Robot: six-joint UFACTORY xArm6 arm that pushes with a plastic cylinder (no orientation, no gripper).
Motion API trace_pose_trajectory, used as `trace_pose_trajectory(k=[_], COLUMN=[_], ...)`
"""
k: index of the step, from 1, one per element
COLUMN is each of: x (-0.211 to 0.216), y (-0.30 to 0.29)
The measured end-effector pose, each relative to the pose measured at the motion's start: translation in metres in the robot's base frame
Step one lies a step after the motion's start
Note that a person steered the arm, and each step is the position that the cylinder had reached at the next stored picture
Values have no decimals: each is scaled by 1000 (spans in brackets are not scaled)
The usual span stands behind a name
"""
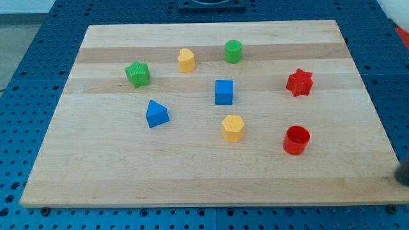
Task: Slide the red circle slightly up
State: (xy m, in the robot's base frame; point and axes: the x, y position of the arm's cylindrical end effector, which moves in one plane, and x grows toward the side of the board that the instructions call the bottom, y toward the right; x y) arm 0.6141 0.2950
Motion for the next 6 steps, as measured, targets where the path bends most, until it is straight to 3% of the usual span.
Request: trace_pose_trajectory(k=[1,3,5,6], x=[2,-29,-109,-127], y=[-19,-168,-145,-168])
